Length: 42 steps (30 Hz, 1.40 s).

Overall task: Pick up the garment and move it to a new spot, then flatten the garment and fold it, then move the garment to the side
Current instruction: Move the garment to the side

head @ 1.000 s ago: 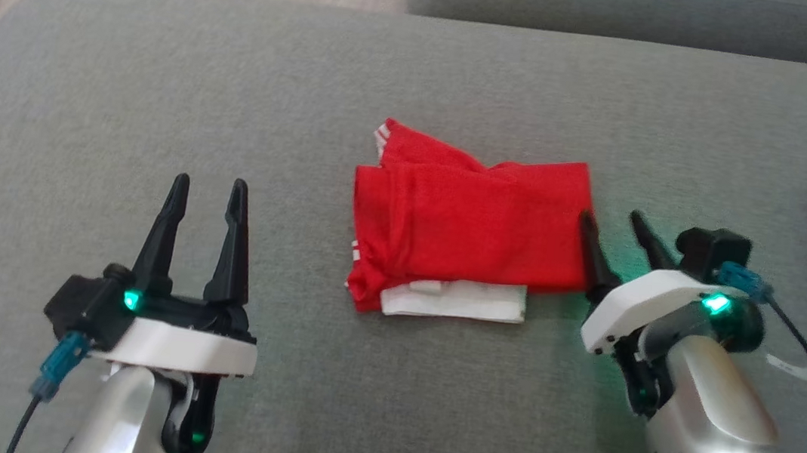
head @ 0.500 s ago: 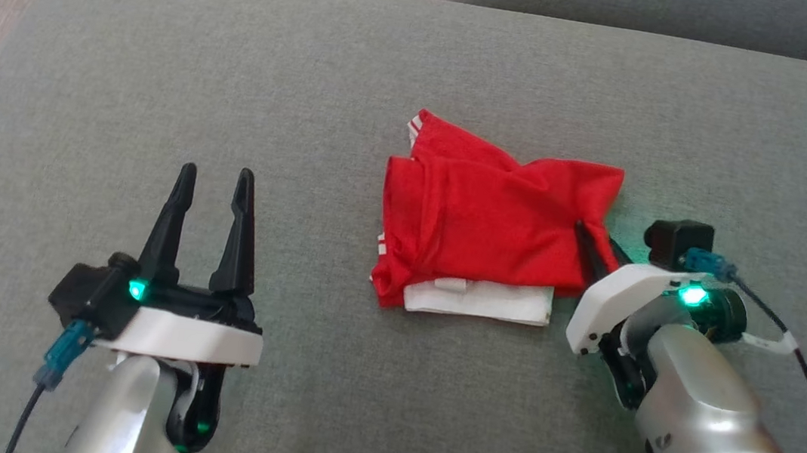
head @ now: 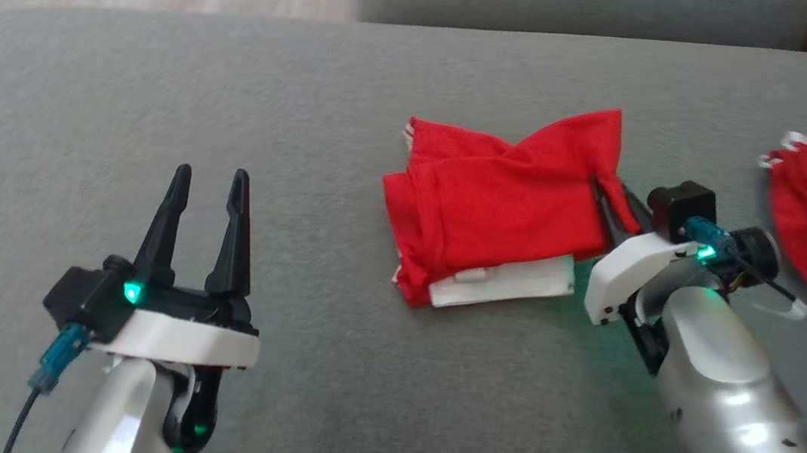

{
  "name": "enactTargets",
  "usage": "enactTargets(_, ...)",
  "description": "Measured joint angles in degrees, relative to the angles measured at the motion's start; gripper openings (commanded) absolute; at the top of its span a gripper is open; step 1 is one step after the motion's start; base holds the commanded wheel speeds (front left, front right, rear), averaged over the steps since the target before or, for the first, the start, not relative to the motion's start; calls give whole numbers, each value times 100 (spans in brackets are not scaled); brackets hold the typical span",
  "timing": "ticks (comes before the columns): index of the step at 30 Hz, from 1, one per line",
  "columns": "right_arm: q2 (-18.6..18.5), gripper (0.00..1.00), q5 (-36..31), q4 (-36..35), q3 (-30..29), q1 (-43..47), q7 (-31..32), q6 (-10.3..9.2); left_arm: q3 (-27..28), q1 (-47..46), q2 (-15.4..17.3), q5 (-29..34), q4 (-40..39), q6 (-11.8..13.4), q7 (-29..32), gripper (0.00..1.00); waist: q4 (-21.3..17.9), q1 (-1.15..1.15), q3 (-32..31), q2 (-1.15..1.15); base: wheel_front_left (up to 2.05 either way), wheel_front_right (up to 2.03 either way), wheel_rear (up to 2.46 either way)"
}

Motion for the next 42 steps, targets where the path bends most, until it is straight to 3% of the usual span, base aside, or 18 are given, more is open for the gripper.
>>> enactTargets(6, -281, 0, -388, -370, -48, 48, -3, 0, 29, 160, 1, 9, -48, 9, 0, 100, -378, 0, -144, 0, 0, 0, 0)
enactTargets(14, -969, 0, -576, -768, 118, 38, 308, 0, 37, 202, 1, 112, -146, 8, 0, 100, -794, 0, -190, 0, 0, 0, 0)
enactTargets(22, -1717, 0, -534, -1018, 253, -176, 556, 0, 34, 141, 1, 212, -255, 7, 0, 100, -980, 0, 148, 0, 0, 0, 0)
enactTargets(28, -2280, 0, -456, -990, -96, -568, 686, 0, 14, -209, 1, 311, -257, 5, 0, 100, -1048, 1, 527, 0, 0, 0, 0)
enactTargets(42, -2480, 0, -1000, -338, -1012, -843, 755, 1, -129, -520, 19, 352, -216, 1, 0, 100, -922, 0, 1006, 0, 0, 0, 0)
